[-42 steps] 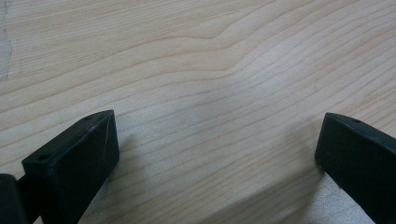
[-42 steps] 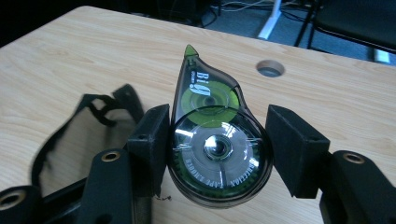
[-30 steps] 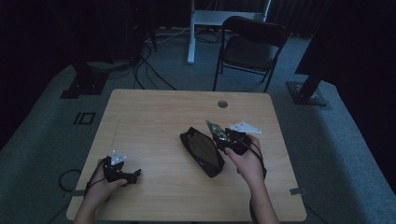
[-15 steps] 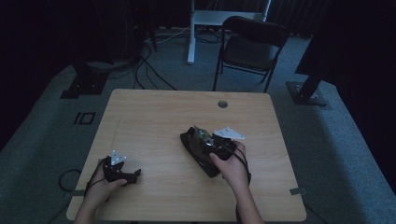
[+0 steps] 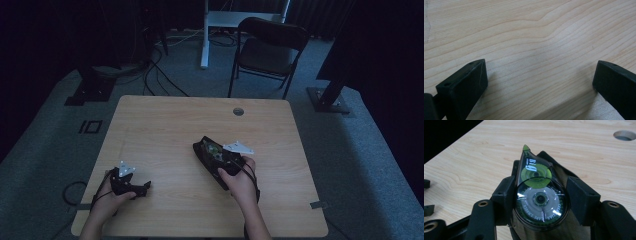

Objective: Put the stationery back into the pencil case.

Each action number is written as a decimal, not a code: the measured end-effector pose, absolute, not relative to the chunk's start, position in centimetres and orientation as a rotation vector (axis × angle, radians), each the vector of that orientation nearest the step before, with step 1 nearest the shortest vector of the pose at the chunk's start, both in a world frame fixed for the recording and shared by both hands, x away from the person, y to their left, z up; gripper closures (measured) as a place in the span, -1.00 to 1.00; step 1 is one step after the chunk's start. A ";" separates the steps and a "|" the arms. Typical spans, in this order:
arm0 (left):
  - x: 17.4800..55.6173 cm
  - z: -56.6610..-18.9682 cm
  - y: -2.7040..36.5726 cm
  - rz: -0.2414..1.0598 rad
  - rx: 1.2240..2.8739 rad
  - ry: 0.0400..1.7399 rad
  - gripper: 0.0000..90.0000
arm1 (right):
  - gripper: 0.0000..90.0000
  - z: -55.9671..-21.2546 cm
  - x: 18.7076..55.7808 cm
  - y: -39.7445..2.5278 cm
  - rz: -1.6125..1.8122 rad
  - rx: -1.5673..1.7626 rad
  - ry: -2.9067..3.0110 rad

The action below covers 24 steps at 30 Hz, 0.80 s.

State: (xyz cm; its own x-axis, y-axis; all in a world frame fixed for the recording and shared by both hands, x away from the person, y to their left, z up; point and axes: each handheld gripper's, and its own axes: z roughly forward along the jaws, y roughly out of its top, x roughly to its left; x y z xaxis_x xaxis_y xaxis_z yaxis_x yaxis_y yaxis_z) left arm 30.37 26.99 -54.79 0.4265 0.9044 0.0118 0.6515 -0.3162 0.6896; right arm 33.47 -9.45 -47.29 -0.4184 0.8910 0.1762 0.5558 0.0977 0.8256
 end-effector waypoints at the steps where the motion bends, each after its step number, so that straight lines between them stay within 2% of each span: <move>1: 30.4 -54.8 27.0 0.537 2.074 1.308 -1.00 | -0.08 -47.4 33.5 -9.4 1.241 1.425 2.015; 12: 30.4 -54.8 27.0 0.537 2.075 1.307 -1.00 | -0.08 -49.1 34.2 -9.3 1.217 1.489 2.035; 24: 30.4 -54.8 27.0 0.537 2.074 1.308 -1.00 | -0.08 -49.0 35.1 -9.0 1.081 1.480 2.095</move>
